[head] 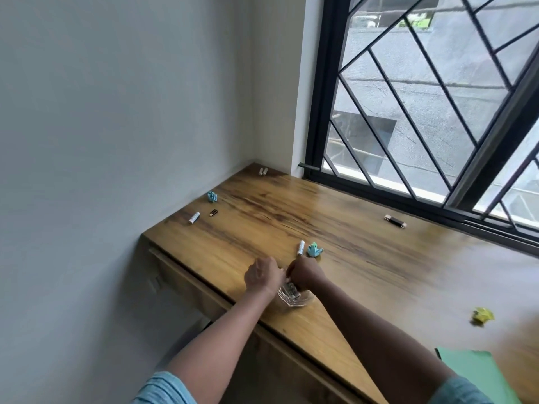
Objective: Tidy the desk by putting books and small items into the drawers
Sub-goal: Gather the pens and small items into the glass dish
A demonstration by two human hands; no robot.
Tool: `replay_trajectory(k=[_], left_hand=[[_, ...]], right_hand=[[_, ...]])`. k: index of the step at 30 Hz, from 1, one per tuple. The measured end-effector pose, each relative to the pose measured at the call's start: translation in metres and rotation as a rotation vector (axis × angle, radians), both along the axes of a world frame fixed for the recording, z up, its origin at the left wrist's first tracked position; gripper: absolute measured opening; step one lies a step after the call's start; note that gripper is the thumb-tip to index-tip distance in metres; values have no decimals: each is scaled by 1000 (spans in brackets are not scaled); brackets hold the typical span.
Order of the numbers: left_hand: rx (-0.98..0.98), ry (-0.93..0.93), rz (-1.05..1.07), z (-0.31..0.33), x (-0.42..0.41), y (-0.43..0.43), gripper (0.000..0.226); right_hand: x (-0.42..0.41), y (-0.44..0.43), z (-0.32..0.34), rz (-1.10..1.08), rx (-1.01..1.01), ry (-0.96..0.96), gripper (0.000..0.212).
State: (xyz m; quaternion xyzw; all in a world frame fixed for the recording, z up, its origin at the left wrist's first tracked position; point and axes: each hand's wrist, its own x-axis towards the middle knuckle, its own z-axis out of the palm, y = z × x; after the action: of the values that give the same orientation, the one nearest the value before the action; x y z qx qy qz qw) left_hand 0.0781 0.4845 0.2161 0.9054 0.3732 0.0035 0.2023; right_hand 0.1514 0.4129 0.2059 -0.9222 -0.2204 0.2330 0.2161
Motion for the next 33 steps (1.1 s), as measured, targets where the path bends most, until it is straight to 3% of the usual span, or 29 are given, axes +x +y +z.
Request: replay_trajectory(k=[8,16,25,33], left_hand=[[-124,-59,130,-5,4,19,23],[-154,-32,250,-7,7,43,29],[-117,-77,395,-8,-5,76,25],[-24,-155,470,-3,-11,156,24]], right_hand=[[17,5,1,-58,53,-17,19],[56,16,6,-82,81,-202,17],[64,50,0,112,-67,-300,31],[65,73,-5,30,-226,-346,33]])
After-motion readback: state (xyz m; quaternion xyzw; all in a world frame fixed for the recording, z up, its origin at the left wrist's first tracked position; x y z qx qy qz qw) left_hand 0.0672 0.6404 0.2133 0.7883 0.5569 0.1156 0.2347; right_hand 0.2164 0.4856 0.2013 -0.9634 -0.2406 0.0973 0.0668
